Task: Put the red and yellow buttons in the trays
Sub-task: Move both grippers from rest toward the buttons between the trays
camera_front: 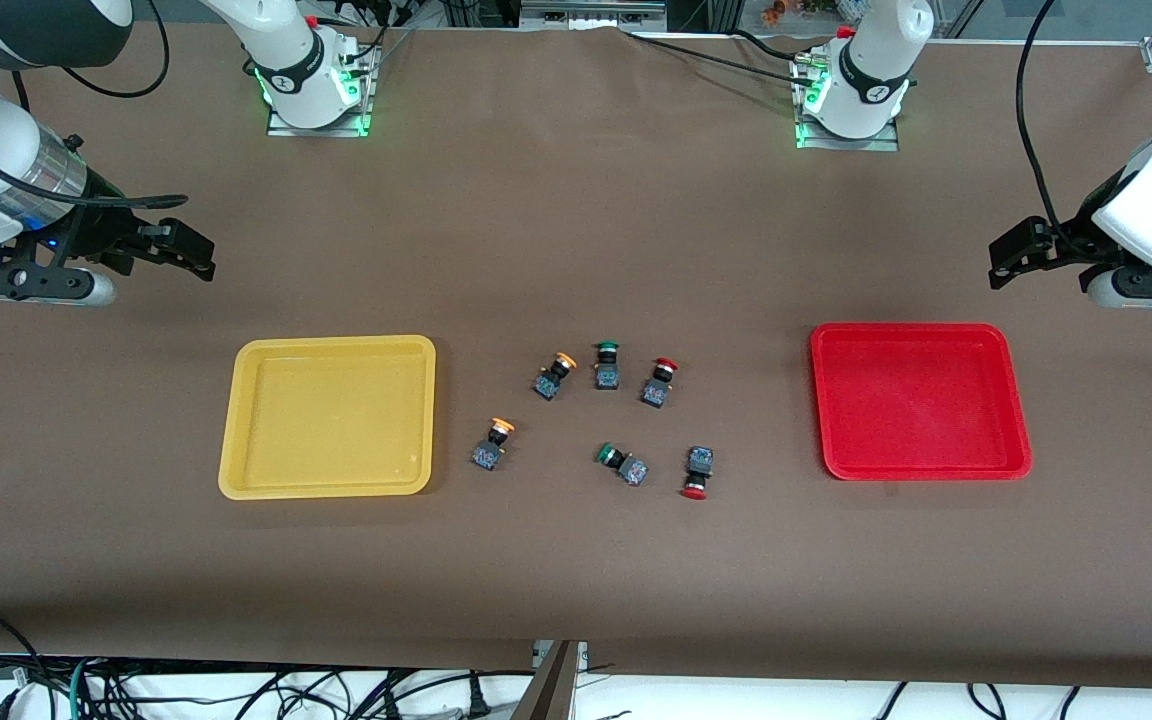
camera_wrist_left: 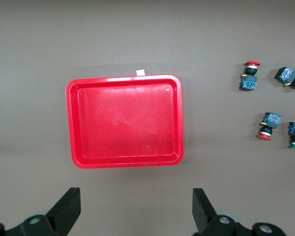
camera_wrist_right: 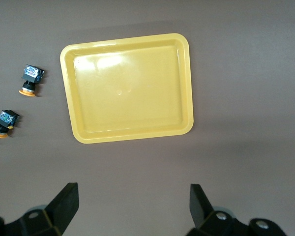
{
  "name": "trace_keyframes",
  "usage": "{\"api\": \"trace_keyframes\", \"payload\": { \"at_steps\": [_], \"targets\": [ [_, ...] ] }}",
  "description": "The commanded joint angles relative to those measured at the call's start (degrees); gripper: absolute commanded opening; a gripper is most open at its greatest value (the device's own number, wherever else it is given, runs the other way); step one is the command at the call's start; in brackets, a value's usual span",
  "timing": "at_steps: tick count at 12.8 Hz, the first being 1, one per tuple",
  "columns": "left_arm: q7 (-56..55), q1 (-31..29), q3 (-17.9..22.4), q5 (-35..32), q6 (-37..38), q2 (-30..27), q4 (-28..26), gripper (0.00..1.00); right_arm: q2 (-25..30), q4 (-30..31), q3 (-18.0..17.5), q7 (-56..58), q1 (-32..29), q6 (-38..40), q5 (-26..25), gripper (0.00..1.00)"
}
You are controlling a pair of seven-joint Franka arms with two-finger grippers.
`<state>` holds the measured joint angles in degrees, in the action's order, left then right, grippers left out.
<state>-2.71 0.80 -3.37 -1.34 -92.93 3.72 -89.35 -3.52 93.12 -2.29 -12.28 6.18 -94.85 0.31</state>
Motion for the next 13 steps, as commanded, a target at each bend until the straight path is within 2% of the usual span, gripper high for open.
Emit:
{"api": "trace_keyframes", "payload": {
  "at_steps": [1, 6, 10, 13],
  "targets": [
    [0.2, 0.2, -0.2, -0.7, 1.0, 0.9, 2.0, 1.00, -0.6, -1.3, -0.3, -0.5, -0.3, 0.8, 1.1, 1.00],
    [0.1, 0.2, -0.3, -0.6, 1.0, 0.9, 2.0, 1.00, -1.0, -1.7, -0.5, -0.4, -0.3, 0.5, 1.1, 1.00],
    [0.0, 1.1, -1.1, -0.5, 1.3, 2.7, 1.8, 1.00, -6.1, -3.4, -0.6, 0.9, 0.0, 0.5, 0.9, 1.00],
    [0.4, 4.2, -1.5, 2.7, 0.8, 9.6, 2.1, 1.00, -11.5, -3.4, -0.7, 0.9, 3.6, 0.4, 0.2, 1.00]
  ]
}}
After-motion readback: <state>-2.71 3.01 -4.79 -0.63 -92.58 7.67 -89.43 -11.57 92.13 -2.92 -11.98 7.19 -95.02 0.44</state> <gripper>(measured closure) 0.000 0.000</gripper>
